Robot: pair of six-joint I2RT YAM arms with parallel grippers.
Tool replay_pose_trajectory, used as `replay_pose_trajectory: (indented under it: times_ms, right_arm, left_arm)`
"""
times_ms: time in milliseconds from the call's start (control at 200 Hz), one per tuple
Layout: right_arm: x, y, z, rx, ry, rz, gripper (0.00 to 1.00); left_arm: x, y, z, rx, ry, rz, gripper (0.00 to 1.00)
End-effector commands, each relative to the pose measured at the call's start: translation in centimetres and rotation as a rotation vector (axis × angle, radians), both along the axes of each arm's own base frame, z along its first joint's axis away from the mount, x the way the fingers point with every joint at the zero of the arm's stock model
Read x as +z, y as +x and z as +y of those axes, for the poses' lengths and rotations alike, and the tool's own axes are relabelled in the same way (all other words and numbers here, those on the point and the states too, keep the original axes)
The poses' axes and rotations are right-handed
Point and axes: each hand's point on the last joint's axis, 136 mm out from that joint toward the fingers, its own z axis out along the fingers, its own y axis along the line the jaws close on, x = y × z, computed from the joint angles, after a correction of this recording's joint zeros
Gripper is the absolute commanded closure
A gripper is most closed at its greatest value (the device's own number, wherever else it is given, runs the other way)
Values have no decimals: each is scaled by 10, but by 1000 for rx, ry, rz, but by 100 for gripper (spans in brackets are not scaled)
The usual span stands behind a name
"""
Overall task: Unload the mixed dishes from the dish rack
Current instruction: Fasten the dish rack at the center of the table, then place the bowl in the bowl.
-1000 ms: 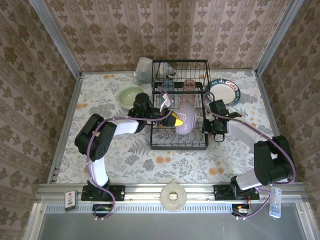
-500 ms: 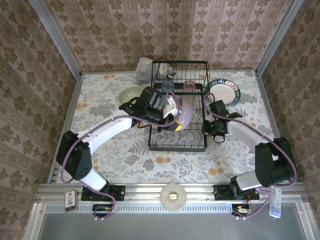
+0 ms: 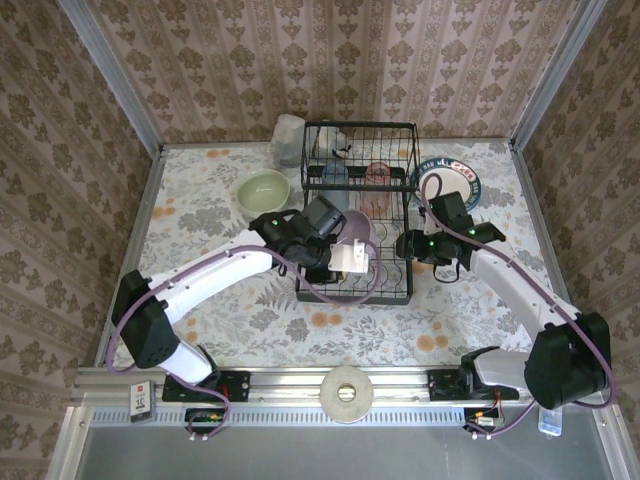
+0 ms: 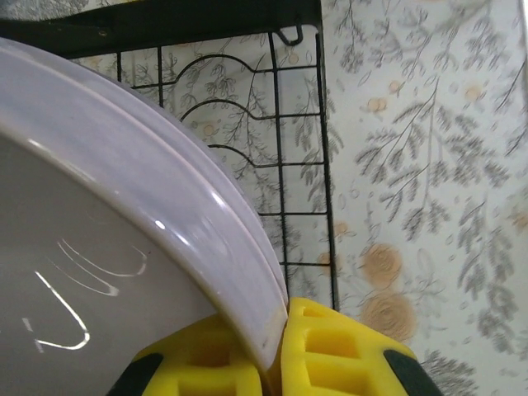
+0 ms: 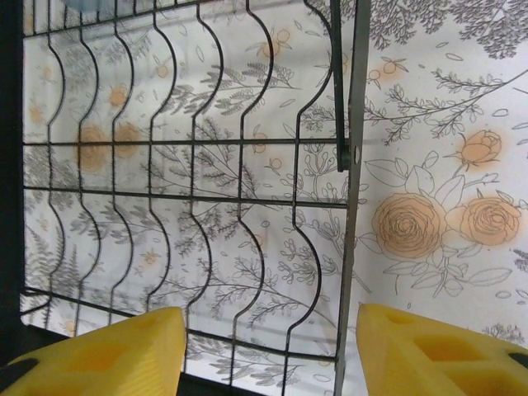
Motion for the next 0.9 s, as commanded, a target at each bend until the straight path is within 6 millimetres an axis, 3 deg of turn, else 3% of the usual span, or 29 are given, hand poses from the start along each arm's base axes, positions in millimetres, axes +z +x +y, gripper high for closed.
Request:
replay_pose_trajectory:
  times_ms: [0,230,375,625,895]
  right_arm:
    - [31,-10,-3,2,-3,-35,37]
    - [78,-21,-1,48,-29,-99,31]
    - [91,-27,10,105,-83,-104,32]
    - [75,-26,32,204,-228,-52,37]
    - [55,-13,36,196,-277,-23,43]
  left_arm:
    - [21,17,-5,-91,56,-249,100]
    - [8,22,-10,-190,212,-444,100]
    - [2,20,-13,-221,264,-482,100]
    - [-2,14,-21,-256,278,-523,100]
    - [1,10,-25,-269,272,-537,100]
